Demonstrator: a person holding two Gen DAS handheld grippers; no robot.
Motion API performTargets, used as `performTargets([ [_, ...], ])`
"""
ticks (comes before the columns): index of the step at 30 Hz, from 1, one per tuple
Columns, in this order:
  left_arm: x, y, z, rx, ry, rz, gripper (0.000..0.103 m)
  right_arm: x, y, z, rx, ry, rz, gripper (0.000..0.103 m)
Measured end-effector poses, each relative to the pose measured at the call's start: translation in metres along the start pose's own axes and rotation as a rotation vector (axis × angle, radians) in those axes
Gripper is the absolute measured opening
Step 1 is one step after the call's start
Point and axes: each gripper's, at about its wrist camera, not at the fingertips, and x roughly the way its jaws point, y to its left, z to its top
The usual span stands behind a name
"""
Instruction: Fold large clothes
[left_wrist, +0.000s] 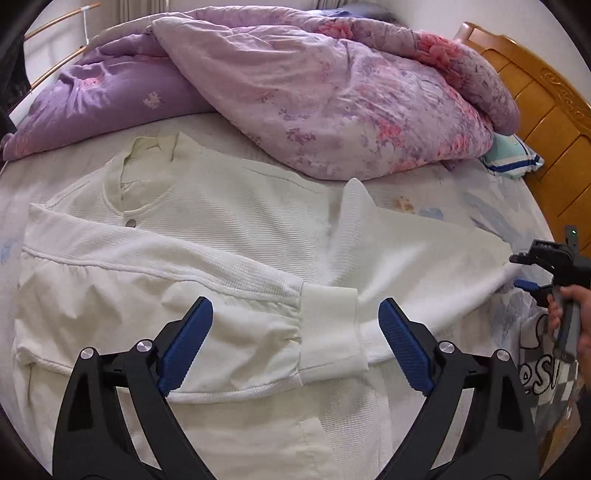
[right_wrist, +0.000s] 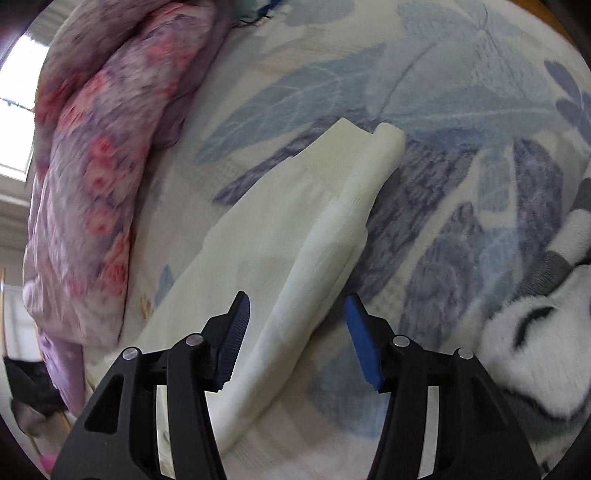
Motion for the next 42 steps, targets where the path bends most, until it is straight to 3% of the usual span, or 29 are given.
performTargets([
  [3, 0.018, 0.021, 0.002, -0.081, 0.021, 0.096, 0.092, 0.021, -0.006, 0.008, 0.05, 0.018, -0.009, 0.051],
  [5, 0.033, 0.038, -0.002, -0.141, 0.054, 0.137, 0.091, 0.029, -0.011, 0.009, 0.049, 0.007, -0.022, 0.041],
  [6, 0.04, 0.046, -0.006, -0.169, 0.073, 0.145, 0.091, 0.033, -0.012, 0.009, 0.042, 0.008, -0.032, 0.02],
  [7, 0.045, 0.053, -0.01, -0.187, 0.087, 0.128, 0.091, 0.034, -0.015, 0.009, 0.035, -0.005, -0.024, 0.009],
  [10, 0.083, 0.056, -0.025, -0.174, 0.208, 0.113, 0.091, 0.026, -0.019, 0.005, 0.008, -0.048, -0.001, 0.005],
  [15, 0.101, 0.041, -0.031, -0.048, 0.219, 0.165, 0.091, -0.017, 0.013, -0.009, -0.143, -0.197, 0.016, 0.003],
  [19, 0.093, 0.05, -0.024, -0.085, 0.238, 0.094, 0.091, -0.072, 0.068, -0.03, -0.285, -0.337, 0.082, 0.003],
  [21, 0.08, 0.061, -0.019, -0.137, 0.236, -0.007, 0.091, -0.093, 0.1, -0.044, -0.351, -0.375, 0.119, 0.003],
  [24, 0.051, 0.082, -0.012, -0.212, 0.189, -0.088, 0.091, -0.119, 0.172, -0.078, -0.465, -0.431, 0.203, 0.003],
  [27, 0.016, 0.122, -0.006, -0.272, 0.135, -0.112, 0.091, -0.133, 0.239, -0.127, -0.571, -0.441, 0.289, 0.003],
  [29, -0.009, 0.163, -0.004, -0.311, 0.098, -0.087, 0.091, -0.134, 0.29, -0.175, -0.661, -0.442, 0.328, 0.003],
  [31, -0.029, 0.208, -0.007, -0.354, 0.073, -0.053, 0.091, -0.126, 0.335, -0.228, -0.734, -0.409, 0.374, 0.003],
  [36, -0.07, 0.31, -0.027, -0.414, 0.038, 0.043, 0.091, -0.073, 0.418, -0.369, -0.947, -0.288, 0.395, 0.003],
  [39, -0.09, 0.363, -0.047, -0.458, 0.034, 0.098, 0.091, -0.014, 0.448, -0.462, -1.139, -0.149, 0.32, 0.004],
  [40, -0.099, 0.378, -0.059, -0.47, 0.037, 0.111, 0.091, 0.017, 0.454, -0.497, -1.227, -0.054, 0.253, 0.006],
  [42, -0.105, 0.406, -0.075, -0.505, 0.05, 0.131, 0.091, 0.064, 0.452, -0.535, -1.291, 0.076, 0.117, 0.01],
])
